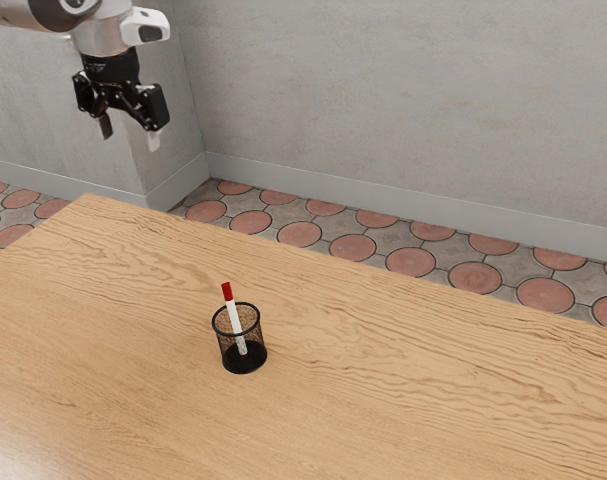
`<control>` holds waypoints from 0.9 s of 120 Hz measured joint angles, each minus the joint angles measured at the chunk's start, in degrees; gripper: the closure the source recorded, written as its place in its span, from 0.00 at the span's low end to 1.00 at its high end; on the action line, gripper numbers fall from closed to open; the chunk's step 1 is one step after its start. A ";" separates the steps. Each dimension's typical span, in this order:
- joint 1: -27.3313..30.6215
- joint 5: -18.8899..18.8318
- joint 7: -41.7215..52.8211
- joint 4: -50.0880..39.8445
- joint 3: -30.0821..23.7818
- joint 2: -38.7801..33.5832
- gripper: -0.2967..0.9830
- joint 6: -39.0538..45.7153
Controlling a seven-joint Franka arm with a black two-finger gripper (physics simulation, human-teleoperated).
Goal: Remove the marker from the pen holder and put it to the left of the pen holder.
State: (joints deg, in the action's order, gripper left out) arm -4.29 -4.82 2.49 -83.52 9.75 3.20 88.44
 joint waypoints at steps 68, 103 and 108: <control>11.11 4.92 -0.13 -3.61 -0.30 16.38 0.23 -4.57; 8.64 13.85 -5.65 -3.05 -3.05 21.46 0.23 -3.95; 7.84 15.44 -6.79 -2.95 -3.38 21.51 0.23 -3.76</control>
State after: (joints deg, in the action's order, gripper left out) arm 3.55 10.63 -4.30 -86.47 6.36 24.71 84.68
